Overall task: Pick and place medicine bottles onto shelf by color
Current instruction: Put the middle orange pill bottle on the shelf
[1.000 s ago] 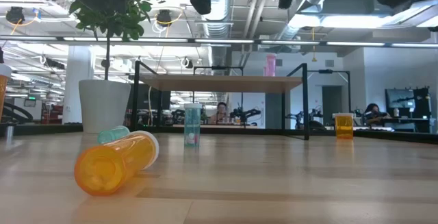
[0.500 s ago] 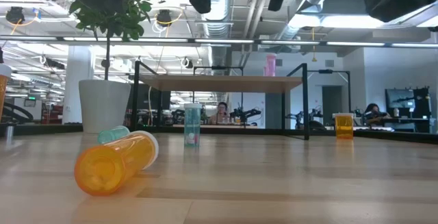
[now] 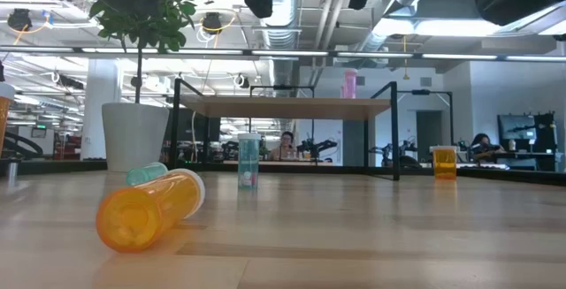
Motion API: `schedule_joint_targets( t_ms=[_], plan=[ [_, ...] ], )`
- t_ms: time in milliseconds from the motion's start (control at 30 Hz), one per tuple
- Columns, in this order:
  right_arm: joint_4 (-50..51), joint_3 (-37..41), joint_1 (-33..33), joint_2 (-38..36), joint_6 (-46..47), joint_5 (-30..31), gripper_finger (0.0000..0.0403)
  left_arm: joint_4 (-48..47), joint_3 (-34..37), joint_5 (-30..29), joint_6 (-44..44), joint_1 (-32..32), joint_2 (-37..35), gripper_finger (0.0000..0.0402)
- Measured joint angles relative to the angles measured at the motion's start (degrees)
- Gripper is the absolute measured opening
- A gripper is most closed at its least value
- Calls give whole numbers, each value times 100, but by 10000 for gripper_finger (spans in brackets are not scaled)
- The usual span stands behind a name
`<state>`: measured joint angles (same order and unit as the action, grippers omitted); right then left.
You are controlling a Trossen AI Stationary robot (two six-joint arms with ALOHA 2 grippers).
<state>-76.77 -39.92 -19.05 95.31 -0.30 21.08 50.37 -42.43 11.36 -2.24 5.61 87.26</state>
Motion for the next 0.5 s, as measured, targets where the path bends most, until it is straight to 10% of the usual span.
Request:
schedule_joint_targets(
  t_ms=[500],
  plan=[
    [223,7,44,0,1,56,121,-557,-1,-100,-355,-23,-9,141]
  ],
)
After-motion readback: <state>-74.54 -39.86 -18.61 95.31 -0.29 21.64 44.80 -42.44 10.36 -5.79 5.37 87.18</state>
